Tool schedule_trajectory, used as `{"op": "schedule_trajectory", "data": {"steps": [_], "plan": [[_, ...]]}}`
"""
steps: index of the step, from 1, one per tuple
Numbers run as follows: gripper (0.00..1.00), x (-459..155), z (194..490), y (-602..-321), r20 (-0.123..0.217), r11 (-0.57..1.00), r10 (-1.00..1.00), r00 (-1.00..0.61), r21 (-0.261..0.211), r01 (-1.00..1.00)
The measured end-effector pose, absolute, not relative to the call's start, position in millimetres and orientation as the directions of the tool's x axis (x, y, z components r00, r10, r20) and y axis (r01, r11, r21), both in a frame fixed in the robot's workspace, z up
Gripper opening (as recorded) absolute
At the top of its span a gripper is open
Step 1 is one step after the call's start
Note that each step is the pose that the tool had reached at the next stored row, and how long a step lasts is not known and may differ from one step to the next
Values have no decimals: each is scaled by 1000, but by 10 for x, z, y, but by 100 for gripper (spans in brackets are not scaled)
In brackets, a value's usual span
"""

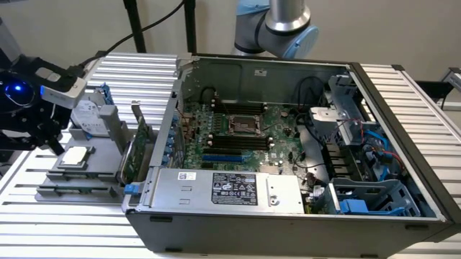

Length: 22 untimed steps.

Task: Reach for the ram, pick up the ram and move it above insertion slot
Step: 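Pick up the ram and move it above insertion slot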

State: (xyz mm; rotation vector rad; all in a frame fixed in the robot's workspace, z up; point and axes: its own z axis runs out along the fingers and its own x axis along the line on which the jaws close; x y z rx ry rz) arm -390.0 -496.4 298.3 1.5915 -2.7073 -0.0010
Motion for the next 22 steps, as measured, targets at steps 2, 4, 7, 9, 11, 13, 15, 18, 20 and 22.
{"op": "schedule_trajectory", "data": {"steps": [2,4,7,9,11,13,15,18,20,22], "plan": [[11,-3900,2966,-4964,1,455,-891,-455,1,-891],[11,-3900,2949,-4964,1,423,-906,-423,1,-906],[11,-3900,2922,-4964,1,372,-928,-372,1,-928],[11,-3900,2906,-4964,1,338,-941,-338,1,-941],[11,-3900,2891,-4964,1,304,-953,-304,1,-953],[11,-3900,2884,-4964,1,270,-963,-270,1,-963],[11,-3900,2877,-4964,1,239,-971,-239,1,-971],[11,-3901,2871,-4971,1,202,-979,-202,1,-979],[11,-3902,2871,-4988,1,186,-982,-186,1,-982],[11,-3903,2870,-5009,1,173,-985,-173,1,-985]]}}
